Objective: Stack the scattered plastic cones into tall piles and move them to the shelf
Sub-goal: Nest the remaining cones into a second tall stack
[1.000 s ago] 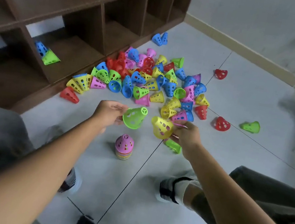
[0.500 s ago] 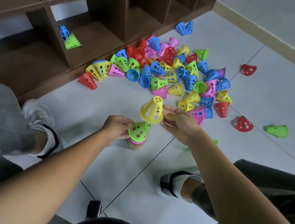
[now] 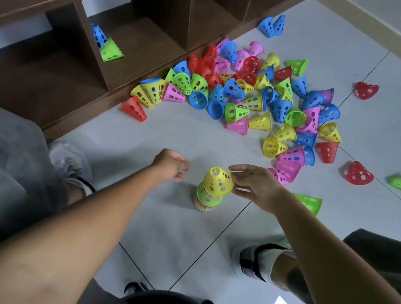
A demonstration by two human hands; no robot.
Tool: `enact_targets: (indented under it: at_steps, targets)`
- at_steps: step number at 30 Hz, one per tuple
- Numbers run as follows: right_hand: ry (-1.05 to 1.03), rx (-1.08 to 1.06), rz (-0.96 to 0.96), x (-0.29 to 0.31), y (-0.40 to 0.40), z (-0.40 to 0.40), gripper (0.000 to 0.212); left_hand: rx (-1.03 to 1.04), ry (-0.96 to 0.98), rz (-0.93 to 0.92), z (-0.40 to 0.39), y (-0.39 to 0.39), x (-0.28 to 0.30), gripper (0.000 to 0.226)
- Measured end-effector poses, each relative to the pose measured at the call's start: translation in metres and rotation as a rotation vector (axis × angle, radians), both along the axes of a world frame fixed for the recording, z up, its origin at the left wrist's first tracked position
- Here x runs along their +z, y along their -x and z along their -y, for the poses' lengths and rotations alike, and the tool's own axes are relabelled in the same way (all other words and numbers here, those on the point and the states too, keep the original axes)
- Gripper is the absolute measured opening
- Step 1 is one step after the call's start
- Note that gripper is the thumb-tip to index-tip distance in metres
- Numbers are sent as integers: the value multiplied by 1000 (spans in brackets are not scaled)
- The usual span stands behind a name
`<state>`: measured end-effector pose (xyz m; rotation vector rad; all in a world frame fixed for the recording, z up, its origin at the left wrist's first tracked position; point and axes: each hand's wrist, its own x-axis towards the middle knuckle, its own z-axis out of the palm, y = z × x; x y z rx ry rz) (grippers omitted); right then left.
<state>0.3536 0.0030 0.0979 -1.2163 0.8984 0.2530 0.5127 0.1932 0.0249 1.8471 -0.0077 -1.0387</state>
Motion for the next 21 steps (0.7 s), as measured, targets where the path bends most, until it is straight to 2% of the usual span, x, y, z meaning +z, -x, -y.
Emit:
enact_targets:
  at_steps: [2,5,9,14,17,21]
  targets:
    - [17,6,-21,-4,-3,0,23,-7,-52,86,0,-27,1,11]
    - [38,45,-43,-11,-4,0,25,16,-159,318,-2,-78,5,4]
    - [66,64,-77,-20,-3,2,32,60,-234,555,-9,-140,18,14]
    - [101,97,-110,-32,-9,5,32,122,-245,601,-17,-197,18,30]
    - [127,127,-126,-37,-15,8,34,34,-350,716,-18,-217,15,41]
    - [194,122,-159,-43,-27,14,32,-96,-396,840,-7,-234,6,46]
